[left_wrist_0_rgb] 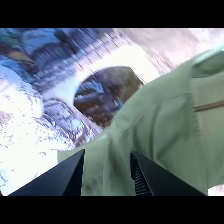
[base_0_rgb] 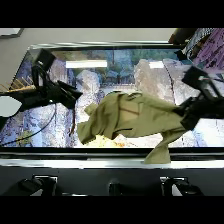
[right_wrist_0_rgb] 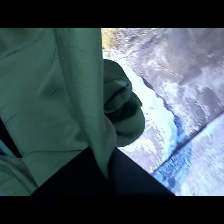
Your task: Fold the clothes and pants, and hang the long-sleeved shirts on hangers.
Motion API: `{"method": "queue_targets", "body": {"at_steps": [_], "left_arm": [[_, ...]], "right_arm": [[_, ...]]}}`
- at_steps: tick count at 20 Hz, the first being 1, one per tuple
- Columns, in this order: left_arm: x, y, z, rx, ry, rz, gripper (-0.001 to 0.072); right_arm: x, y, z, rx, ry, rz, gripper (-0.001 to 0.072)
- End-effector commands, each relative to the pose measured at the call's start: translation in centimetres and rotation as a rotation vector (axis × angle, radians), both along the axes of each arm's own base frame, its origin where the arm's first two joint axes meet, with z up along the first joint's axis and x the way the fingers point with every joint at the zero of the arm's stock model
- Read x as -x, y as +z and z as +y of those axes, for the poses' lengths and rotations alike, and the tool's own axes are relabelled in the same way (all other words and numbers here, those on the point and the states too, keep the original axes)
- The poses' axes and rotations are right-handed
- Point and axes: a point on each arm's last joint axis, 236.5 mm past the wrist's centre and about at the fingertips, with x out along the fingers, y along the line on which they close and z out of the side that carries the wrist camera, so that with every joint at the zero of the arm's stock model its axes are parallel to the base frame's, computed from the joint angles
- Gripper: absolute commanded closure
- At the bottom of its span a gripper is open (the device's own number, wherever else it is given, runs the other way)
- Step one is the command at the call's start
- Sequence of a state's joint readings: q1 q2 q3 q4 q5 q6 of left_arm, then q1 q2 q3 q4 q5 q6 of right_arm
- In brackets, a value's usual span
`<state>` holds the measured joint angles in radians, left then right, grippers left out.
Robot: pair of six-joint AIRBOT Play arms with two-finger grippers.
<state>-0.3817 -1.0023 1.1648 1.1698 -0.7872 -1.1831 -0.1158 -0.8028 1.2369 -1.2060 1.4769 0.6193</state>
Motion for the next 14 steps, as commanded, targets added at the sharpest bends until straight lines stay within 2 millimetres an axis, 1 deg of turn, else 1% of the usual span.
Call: {"method": "queue_targets", "body": {"at_steps": [1,3,4,5,7,8,9,10,11,12,14], "left_arm": [[-2.1,2.2,1.5,0.193,0.185,0.027,0.0357],[-1.8,2.3,1.5,0.243,0.216,0.071,0.0358],[-1.7,2.3,1.5,0.257,0.225,0.088,0.0358],[-1.6,2.4,1.3,0.266,0.227,0.094,0.0358],[-1.3,2.4,1.0,0.267,0.217,0.094,0.0358],[-1.2,2.4,0.7,0.266,0.21,0.095,0.0359],[-1.1,2.4,0.5,0.266,0.204,0.096,0.0366],[-0.9,2.4,0.1,0.266,0.195,0.097,0.0379],[-0.7,2.4,-0.2,0.267,0.187,0.099,0.0379],[-0.5,2.4,-0.5,0.267,0.18,0.1,0.0379],[-0.2,2.4,-1.1,0.266,0.165,0.103,0.038]], "right_arm": [[2.2,4.8,-4.1,0.012,-0.319,-0.174,0.0683],[4.3,6.5,-6.5,-0.01,-0.508,-0.231,0.0682],[5.2,7.2,-8.1,-0.058,-0.658,-0.252,0.0682],[6.1,7.7,-9.6,-0.108,-0.802,-0.267,0.0682],[7.9,8.8,-12.4,-0.134,-0.993,-0.312,0.0684],[8.4,9.9,-13.5,-0.167,-1.073,-0.353,0.0684],[8.6,11.9,-14.3,-0.214,-1.131,-0.417,0.0683],[8.4,13.9,-14.6,-0.251,-1.145,-0.487,0.0683],[8.2,15.8,-15.5,-0.259,-1.17,-0.555,0.0684],[8.4,16.4,-17.4,-0.228,-1.251,-0.583,0.0684],[10.4,15.5,-22.9,-0.033,-1.53,-0.56,0.0685]]}}
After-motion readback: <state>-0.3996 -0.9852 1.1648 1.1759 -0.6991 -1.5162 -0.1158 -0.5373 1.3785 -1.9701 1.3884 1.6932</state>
